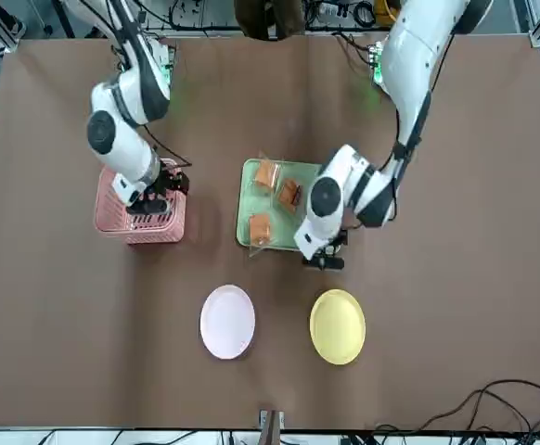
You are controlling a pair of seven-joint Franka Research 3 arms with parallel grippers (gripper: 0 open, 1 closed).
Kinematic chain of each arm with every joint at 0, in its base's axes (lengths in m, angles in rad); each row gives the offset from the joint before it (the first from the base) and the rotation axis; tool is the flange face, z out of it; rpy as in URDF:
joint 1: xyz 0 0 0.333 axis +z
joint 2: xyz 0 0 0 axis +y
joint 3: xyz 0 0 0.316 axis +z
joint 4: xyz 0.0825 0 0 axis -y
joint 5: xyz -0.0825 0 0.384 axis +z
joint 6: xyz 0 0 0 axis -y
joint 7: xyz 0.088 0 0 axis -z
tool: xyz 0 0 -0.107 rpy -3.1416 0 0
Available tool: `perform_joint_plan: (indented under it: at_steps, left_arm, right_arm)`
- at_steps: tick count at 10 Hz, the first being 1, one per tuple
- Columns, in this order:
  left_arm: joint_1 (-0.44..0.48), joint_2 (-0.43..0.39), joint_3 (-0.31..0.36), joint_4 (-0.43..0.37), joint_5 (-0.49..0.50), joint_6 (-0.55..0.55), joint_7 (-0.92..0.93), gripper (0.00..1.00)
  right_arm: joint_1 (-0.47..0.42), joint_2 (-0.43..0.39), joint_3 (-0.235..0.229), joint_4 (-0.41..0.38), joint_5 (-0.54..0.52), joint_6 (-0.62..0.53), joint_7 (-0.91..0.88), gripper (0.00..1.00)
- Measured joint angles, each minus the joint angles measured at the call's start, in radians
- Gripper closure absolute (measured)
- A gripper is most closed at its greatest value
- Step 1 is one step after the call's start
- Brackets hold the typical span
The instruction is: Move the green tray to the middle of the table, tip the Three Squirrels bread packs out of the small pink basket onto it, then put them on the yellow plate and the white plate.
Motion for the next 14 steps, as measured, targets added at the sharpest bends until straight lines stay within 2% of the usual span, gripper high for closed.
perform_joint_plan:
  at_steps: [1,3,5,6,7,9,14]
  left_arm:
    - [-0.057,-0.012,-0.008,-0.003,0.000,-0.035,-0.016,0.00]
    - [-0.156,-0.015,-0.040,-0.025,-0.005,-0.049,-0.047,0.00]
    - [-0.169,-0.014,-0.084,-0.091,-0.009,-0.040,-0.056,0.00]
    - [-0.163,-0.015,-0.089,-0.130,-0.009,-0.005,-0.056,0.00]
    - [-0.155,-0.017,-0.089,-0.162,-0.009,0.035,-0.053,0.00]
    - [-0.137,-0.034,-0.089,-0.186,-0.009,0.059,-0.024,0.00]
    - [-0.110,-0.025,-0.087,-0.199,-0.007,0.111,0.019,0.00]
  right_arm:
    - [-0.011,-0.004,-0.036,0.120,-0.007,-0.123,-0.001,0.01]
    - [-0.069,-0.014,-0.071,0.336,-0.076,-0.318,-0.023,0.01]
    - [-0.139,-0.018,-0.080,0.520,-0.116,-0.480,-0.073,0.01]
    - [-0.176,-0.019,-0.081,0.587,-0.123,-0.557,-0.102,0.01]
    - [-0.208,-0.022,-0.076,0.628,-0.138,-0.616,-0.121,0.01]
    - [-0.254,-0.054,-0.055,0.651,-0.163,-0.692,-0.157,0.01]
    - [-0.251,-0.067,-0.059,0.644,-0.173,-0.694,-0.184,0.01]
